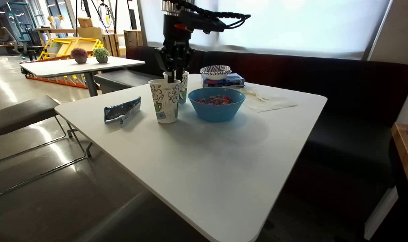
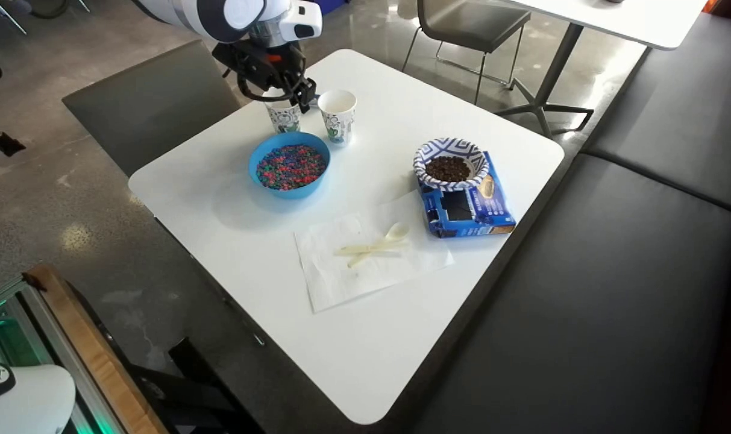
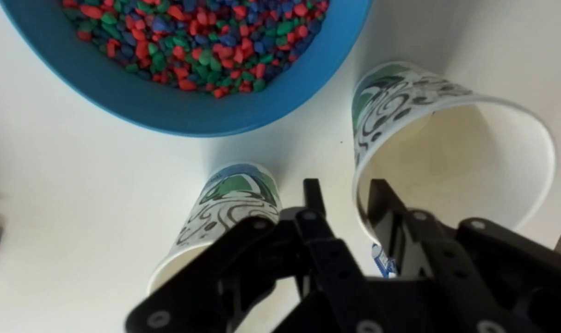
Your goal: Put the paper cup in the other paper cup on the right
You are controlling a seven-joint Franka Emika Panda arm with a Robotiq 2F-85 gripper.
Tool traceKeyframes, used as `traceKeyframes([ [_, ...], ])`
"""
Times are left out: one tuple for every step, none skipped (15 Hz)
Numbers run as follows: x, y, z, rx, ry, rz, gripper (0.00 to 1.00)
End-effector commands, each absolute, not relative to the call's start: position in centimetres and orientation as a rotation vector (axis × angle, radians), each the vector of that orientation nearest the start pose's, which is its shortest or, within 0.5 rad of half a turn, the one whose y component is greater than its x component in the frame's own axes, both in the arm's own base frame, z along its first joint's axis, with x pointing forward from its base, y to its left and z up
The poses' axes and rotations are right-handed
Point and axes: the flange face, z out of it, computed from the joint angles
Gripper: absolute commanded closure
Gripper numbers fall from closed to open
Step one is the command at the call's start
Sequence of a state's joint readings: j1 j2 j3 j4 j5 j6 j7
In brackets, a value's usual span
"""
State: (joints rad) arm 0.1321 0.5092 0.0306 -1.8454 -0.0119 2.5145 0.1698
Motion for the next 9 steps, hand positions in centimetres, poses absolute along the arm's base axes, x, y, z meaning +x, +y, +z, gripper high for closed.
traceKeyframes([
  [65.2, 11.4, 25.8, -3.117, 0.040, -0.183, 0.98],
  [65.0, 11.6, 25.9, -3.118, 0.032, -0.170, 1.00],
  [64.8, 11.9, 26.2, -3.114, 0.020, -0.161, 1.00],
  [64.6, 12.3, 26.9, -3.114, 0.007, -0.163, 1.00],
  [64.5, 12.7, 27.7, -3.115, -0.006, -0.160, 0.99],
  [64.3, 12.9, 28.9, -3.119, -0.019, -0.155, 1.00],
  [64.1, 13.2, 30.2, -3.111, -0.028, -0.153, 1.00],
  [64.2, 13.4, 31.9, -3.107, -0.035, -0.185, 0.99],
  [64.6, 13.4, 33.6, -3.083, -0.022, -0.216, 0.99],
])
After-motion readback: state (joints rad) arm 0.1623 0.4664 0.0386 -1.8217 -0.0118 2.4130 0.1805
